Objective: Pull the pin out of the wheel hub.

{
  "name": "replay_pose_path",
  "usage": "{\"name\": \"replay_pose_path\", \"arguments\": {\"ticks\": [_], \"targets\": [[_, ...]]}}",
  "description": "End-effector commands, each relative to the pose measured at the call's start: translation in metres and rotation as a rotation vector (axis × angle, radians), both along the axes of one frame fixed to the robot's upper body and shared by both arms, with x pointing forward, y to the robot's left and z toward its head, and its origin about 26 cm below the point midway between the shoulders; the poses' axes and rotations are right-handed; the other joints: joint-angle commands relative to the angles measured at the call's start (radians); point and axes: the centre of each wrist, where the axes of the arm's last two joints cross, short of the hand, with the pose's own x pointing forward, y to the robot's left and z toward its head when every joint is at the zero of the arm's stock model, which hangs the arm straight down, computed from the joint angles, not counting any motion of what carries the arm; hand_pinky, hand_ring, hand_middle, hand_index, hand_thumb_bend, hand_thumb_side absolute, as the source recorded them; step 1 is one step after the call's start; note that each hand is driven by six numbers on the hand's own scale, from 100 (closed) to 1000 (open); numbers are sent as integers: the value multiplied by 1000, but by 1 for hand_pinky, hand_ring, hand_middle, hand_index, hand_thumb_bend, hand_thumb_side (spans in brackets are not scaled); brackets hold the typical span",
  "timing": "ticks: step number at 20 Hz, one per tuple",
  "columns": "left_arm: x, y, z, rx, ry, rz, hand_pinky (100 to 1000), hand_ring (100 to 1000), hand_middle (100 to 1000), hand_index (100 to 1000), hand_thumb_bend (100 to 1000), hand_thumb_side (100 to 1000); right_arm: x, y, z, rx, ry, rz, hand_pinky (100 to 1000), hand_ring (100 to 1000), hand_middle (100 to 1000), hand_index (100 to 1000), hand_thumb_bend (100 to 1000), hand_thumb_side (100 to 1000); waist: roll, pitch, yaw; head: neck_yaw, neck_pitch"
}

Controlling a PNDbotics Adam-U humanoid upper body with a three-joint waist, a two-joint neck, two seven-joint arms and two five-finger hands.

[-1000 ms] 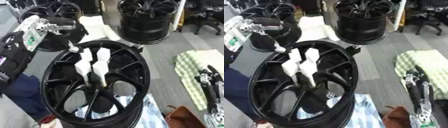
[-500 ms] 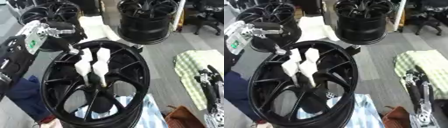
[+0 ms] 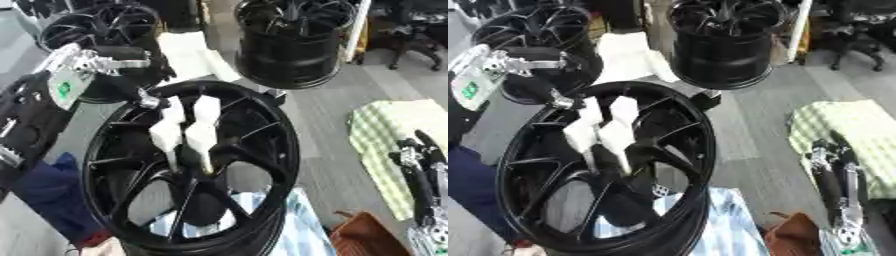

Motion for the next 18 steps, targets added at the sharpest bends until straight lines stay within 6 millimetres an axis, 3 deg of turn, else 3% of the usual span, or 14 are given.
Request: {"name": "replay_pose_path", "arguments": {"ticks": [1,10,18], "targets": [[0,3,11,273,62,-302,653,1000,737,904,453,674,4,-1,7,-6,-24,6,727,639,694,920,100,656,-4,-13,-1,1,-3],[0,-5,1,310,69,-357,620,1000,693,894,453,709,4,-1,7,-5,-25,7,727,639,694,920,100,657,-4,-13,-1,1,-3],[0,-6,-6,348,69,-410,520,1000,579,829,386,645,4,-1,7,-5,-25,6,727,638,694,920,100,657,-4,-13,-1,0,-3]]}}
